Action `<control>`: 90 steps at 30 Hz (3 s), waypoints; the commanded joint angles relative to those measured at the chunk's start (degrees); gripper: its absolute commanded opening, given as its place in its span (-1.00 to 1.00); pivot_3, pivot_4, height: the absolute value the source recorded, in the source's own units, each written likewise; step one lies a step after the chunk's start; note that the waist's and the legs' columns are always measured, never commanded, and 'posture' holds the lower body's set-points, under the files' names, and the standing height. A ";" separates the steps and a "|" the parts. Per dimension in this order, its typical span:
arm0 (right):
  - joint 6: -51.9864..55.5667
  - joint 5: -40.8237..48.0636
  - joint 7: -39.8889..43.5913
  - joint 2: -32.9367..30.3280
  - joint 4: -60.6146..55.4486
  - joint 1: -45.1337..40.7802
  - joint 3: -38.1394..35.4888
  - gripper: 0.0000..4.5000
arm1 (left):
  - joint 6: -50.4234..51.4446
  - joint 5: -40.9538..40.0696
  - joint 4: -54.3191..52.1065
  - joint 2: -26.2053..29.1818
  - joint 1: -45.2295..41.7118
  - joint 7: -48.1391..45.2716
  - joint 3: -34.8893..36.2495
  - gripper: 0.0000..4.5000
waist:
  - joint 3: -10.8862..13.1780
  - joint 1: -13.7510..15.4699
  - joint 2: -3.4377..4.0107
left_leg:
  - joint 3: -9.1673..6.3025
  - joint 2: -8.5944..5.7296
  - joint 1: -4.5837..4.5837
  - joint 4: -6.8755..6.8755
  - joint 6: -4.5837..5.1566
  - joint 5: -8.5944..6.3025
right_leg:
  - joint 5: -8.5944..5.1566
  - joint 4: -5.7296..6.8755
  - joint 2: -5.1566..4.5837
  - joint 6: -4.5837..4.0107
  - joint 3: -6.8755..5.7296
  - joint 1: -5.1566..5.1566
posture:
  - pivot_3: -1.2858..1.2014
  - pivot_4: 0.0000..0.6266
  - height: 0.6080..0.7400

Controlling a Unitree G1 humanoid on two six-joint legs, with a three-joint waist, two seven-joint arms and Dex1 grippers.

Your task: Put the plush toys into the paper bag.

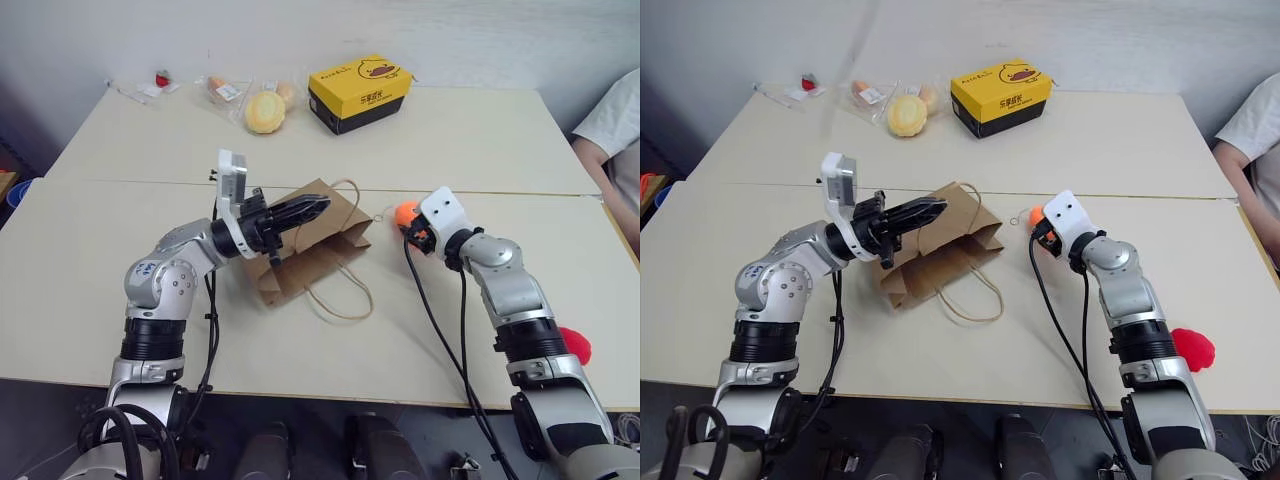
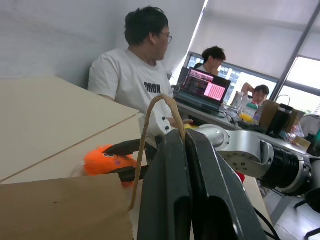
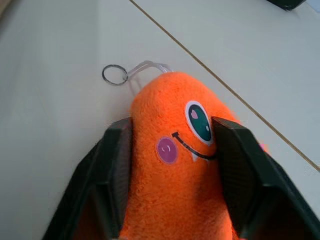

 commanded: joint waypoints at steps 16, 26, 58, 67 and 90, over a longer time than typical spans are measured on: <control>-2.70 35.89 27.16 -5.64 -38.59 17.55 -1.38 -1.00 | 4.97 -5.46 0.10 -2.21 -3.01 2.20 2.25 -1.00 | 0.02 -0.15 -0.01 | -0.03 0.04 0.02 0.00 0.03 -0.03 | 0.04 -0.07 0.05 0.08 -0.01 0.06 | 0.03 -0.52 1.00; -1.65 15.73 17.49 1.49 -26.72 5.40 13.43 -1.00 | 9.03 -8.01 1.13 -3.55 -4.65 3.79 2.55 -1.00 | 0.02 -0.05 -0.02 | -0.05 -0.01 0.02 0.08 0.02 -0.02 | 0.04 -0.09 -0.01 0.07 -0.01 0.02 | 0.03 -0.52 1.00; -24.87 10.35 19.92 13.73 -4.47 -3.58 11.38 0.21 | 6.86 -6.63 3.57 -3.34 -4.80 1.06 2.26 -1.00 | 0.02 -1.49 -0.01 | -0.09 -0.01 -0.06 0.04 -0.02 0.00 | 0.04 -0.01 -0.02 0.08 -0.07 -0.02 | 0.03 -0.52 1.00; -14.54 27.46 24.62 3.44 -27.15 12.47 -0.13 1.00 | 6.10 -6.81 2.09 -3.09 -2.84 1.03 2.36 -1.00 | 0.02 -1.08 -0.02 | -0.15 -0.01 -0.05 -0.01 -0.02 -0.01 | 0.04 -0.09 -0.03 0.08 -0.12 0.05 | 0.03 -0.52 1.00; -34.75 35.64 20.60 19.94 -38.08 90.93 -56.97 1.00 | 7.23 -4.23 8.03 -1.54 -5.69 -8.73 -3.23 -1.00 | 0.06 0.51 -0.05 | 0.21 -0.03 0.98 -0.96 0.37 -0.21 | 0.02 -0.52 -0.03 0.04 0.27 0.75 | 0.03 -0.52 1.00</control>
